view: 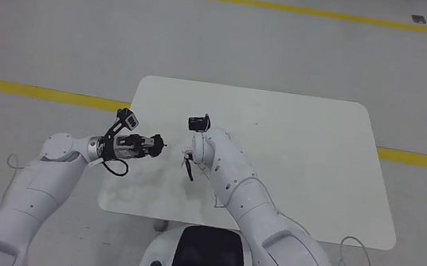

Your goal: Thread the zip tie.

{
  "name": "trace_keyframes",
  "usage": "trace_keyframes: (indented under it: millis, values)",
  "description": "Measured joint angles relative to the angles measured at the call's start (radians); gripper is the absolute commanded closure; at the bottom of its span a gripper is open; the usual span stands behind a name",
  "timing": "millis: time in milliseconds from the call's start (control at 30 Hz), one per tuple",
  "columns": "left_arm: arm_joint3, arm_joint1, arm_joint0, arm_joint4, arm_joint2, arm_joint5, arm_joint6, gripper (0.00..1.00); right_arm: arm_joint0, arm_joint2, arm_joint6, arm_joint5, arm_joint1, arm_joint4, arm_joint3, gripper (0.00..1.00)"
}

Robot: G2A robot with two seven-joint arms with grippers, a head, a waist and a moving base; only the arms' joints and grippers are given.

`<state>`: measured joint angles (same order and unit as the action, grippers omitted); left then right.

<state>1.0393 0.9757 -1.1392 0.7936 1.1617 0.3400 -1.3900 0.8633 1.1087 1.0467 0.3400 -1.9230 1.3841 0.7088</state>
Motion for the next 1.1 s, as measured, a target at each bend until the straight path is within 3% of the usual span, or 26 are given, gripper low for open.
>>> trace_keyframes:
  millis: [167, 333, 600, 767, 1100]
  values:
    - [0.0, 0.0, 0.0, 0.0, 0.0, 0.0, 0.0, 1.0, 0.018, -0.009, -0.001, 0.0, 0.009, -0.005, 0.05, 0.62]
    - [0.0, 0.0, 0.0, 0.0, 0.0, 0.0, 0.0, 1.0, 0.058, 0.026, 0.004, 0.0, 0.022, 0.029, 0.122, 0.69]
    - [0.0, 0.0, 0.0, 0.0, 0.0, 0.0, 0.0, 1.0, 0.105, 0.072, 0.046, 0.0, 0.03, 0.107, 0.19, 0.71]
    - [0.0, 0.0, 0.0, 0.0, 0.0, 0.0, 0.0, 1.0, 0.101, 0.075, 0.046, 0.0, 0.026, 0.112, 0.167, 0.72]
    - [0.0, 0.0, 0.0, 0.0, 0.0, 0.0, 0.0, 1.0, 0.038, 0.065, 0.01, 0.0, 0.009, 0.074, 0.033, 0.71]
